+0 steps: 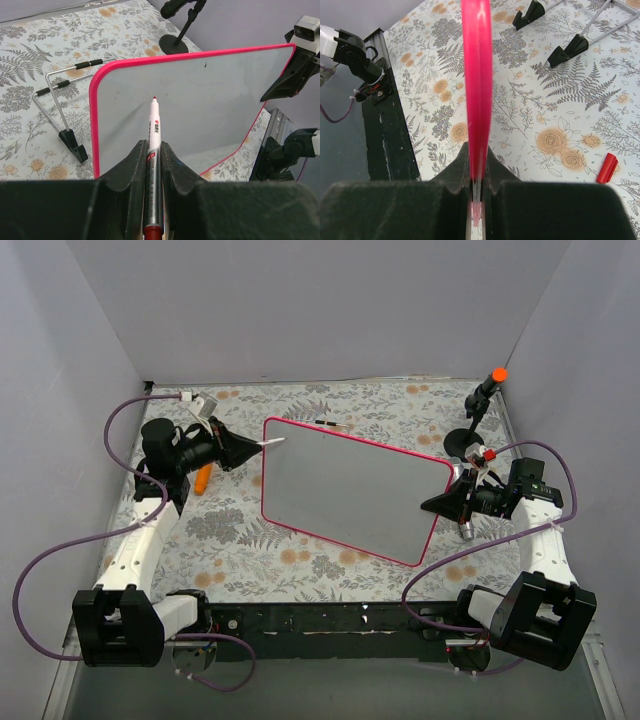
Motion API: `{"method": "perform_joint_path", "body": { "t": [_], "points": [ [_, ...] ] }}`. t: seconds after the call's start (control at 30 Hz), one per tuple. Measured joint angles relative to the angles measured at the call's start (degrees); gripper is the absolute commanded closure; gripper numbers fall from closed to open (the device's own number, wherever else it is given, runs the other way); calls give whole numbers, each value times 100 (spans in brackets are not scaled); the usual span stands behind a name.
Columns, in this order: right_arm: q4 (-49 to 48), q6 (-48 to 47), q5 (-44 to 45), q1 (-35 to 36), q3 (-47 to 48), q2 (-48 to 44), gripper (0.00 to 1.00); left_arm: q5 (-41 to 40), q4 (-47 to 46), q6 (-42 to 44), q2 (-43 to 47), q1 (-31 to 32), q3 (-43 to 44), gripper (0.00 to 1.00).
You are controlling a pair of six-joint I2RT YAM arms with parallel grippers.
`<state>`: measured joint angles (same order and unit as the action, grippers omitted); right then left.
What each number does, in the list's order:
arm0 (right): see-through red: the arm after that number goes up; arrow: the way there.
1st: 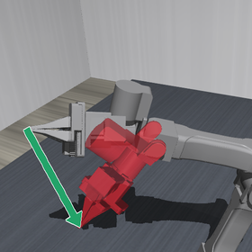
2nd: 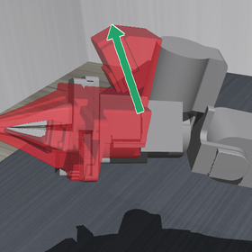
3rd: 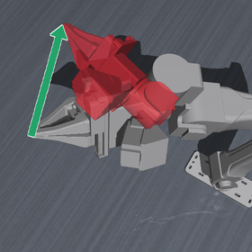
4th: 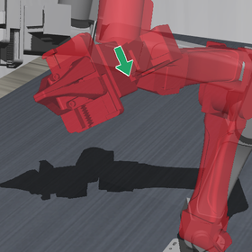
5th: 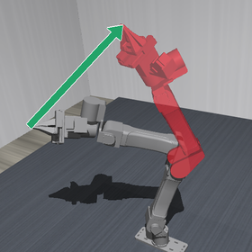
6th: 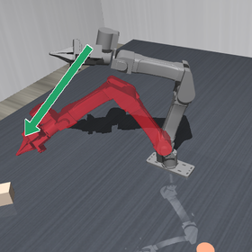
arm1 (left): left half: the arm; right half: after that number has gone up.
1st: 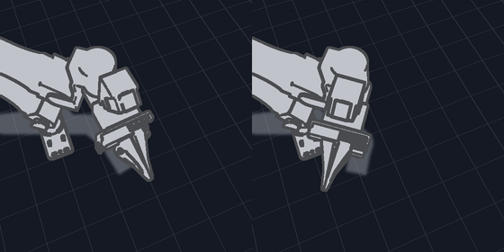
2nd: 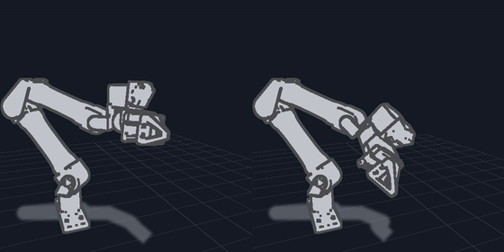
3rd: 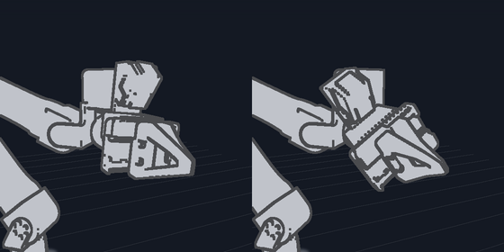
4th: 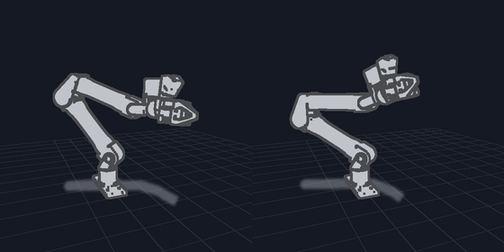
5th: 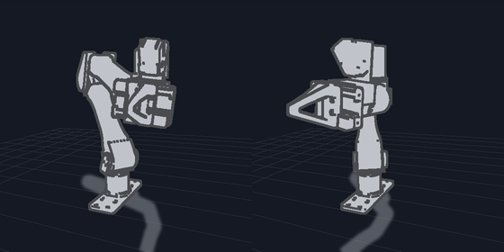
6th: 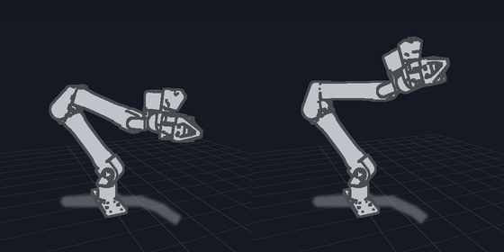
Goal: Write a sentence on the whiteboard
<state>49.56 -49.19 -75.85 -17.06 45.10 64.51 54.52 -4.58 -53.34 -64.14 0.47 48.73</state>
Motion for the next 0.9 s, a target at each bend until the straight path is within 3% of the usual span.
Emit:
{"method": "perform_joint_path", "body": {
  "t": [0.9],
  "points": [
    [4, -26, 0, 22, 0, 24, 99, 144, -4, 24, -372, 0, 116, 100]
  ]
}}
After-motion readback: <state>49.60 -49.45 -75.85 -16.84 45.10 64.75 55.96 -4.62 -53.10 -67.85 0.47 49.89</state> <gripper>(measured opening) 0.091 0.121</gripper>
